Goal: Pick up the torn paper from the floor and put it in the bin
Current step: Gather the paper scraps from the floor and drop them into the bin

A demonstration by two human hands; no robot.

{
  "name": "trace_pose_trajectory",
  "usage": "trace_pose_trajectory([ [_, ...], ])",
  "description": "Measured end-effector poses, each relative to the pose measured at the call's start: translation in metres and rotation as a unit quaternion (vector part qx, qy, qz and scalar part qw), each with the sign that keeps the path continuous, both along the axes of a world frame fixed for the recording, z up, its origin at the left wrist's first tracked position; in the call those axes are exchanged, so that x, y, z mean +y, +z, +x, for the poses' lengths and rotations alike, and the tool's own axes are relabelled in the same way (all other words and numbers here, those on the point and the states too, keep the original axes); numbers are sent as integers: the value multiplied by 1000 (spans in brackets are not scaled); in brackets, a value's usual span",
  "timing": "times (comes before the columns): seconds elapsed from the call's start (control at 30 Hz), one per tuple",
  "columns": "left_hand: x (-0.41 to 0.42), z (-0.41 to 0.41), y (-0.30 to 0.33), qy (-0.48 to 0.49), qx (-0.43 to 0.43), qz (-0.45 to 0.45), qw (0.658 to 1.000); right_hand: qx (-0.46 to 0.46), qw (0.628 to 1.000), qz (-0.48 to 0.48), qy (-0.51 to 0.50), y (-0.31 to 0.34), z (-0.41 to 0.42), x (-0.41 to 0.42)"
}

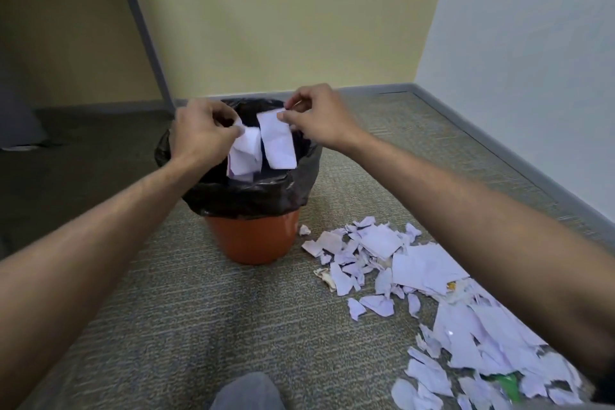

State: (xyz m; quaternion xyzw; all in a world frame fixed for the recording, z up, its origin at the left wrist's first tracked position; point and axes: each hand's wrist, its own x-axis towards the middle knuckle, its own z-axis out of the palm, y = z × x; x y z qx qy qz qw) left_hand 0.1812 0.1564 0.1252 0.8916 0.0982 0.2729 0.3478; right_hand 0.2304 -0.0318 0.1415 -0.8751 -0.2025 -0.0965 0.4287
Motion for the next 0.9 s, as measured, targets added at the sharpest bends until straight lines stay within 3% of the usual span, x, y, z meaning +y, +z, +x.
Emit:
trace_pose_trajectory([
  [0.1,-7,-4,-15,16,1,6,1000,-3,1000,4,0,-12,-6,-16],
  [0.17,-19,-13,-25,18,-43,54,997,-28,1000,3,-10,-18,-17,-39],
  [0.3,-59,-39,-52,-86,-152,103,979,-30,996,-80,-32,-49,-48,-100],
  [0.4,-95,-53,-86,-170,-144,67,972,28,989,-138,-39,-88,-63,-143],
  [0.5,-125,-54,-130,-222,-65,67,971,81,976,-193,-54,-133,-67,-171],
  [0.63,-149,-42,-187,-268,103,147,946,161,955,-245,-46,-180,-73,-188],
  [0.77,-159,-30,-233,-316,298,249,866,173,893,-416,6,-215,-77,-190],
  [0.9,-163,-24,-254,-334,379,360,784,162,856,-489,47,-246,-83,-187],
])
